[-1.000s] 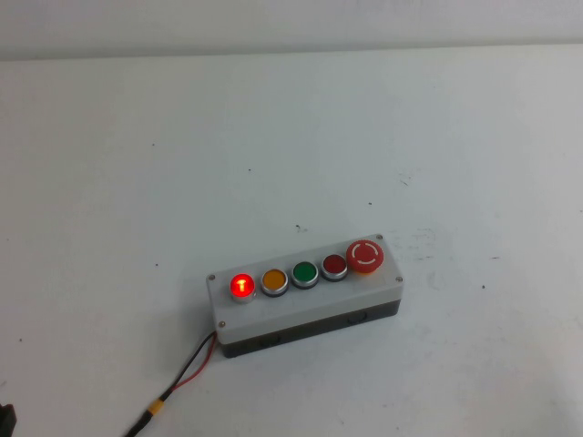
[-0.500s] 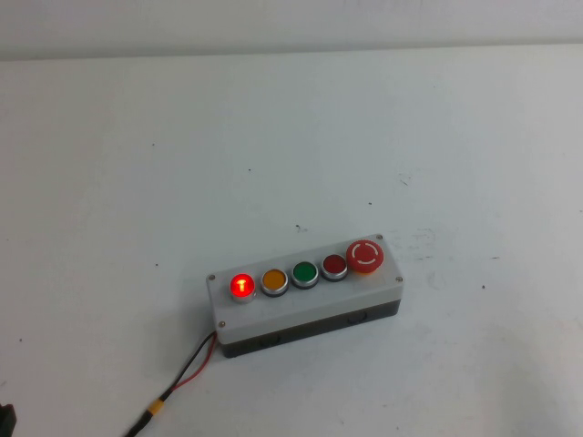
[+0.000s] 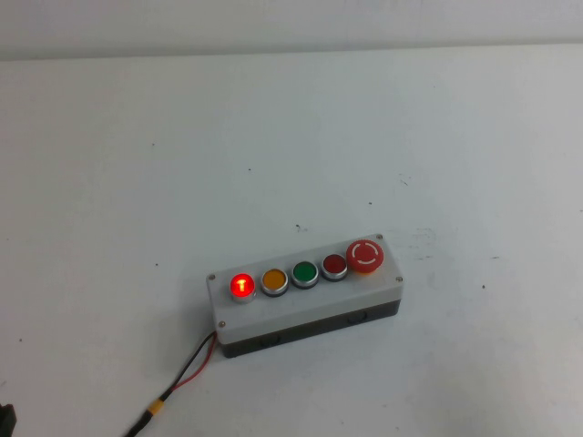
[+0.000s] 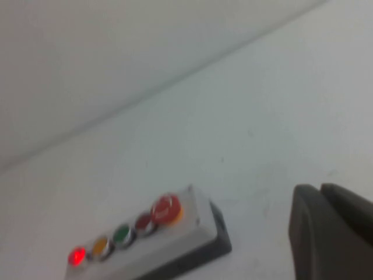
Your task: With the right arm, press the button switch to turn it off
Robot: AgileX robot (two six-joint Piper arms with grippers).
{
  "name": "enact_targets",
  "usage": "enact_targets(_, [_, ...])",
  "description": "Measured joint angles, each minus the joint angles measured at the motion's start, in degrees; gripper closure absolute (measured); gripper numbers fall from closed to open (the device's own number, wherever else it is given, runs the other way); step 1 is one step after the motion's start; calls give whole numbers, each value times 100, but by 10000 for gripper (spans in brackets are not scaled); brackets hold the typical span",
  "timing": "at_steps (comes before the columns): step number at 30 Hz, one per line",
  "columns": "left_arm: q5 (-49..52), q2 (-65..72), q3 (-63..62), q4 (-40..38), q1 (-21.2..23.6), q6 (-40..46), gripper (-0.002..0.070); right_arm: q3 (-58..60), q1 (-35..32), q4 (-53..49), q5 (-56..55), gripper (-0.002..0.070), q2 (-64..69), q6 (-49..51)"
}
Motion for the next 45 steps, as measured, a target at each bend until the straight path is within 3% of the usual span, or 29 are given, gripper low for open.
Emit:
enact_targets(7, [0,0,0,0,0,0,677,-2411,-2,-1219,2761,692,2456,-258])
enact_targets(11, [0,0,0,0,0,0,677,-3400,56,-1614,3565,692,3697,-402])
enact_targets(15, [0,0,0,0,0,0,677,-4153,673,-1767,3650,692,4657,-329])
enact_targets(23, [0,0,0,0,0,0,677,-5423,3029,-3173,3641,692,6522,637])
enact_targets(28, [0,0,0,0,0,0,677,-6485,4083,-3442,3637,692,7763,687])
enact_targets(38, [0,0,0,0,0,0,677,-8747,4919,-3608,3829,692,9961,472])
enact_targets(45, [0,0,0,0,0,0,677,-9849,4993,-3630,4230,692,10965,376])
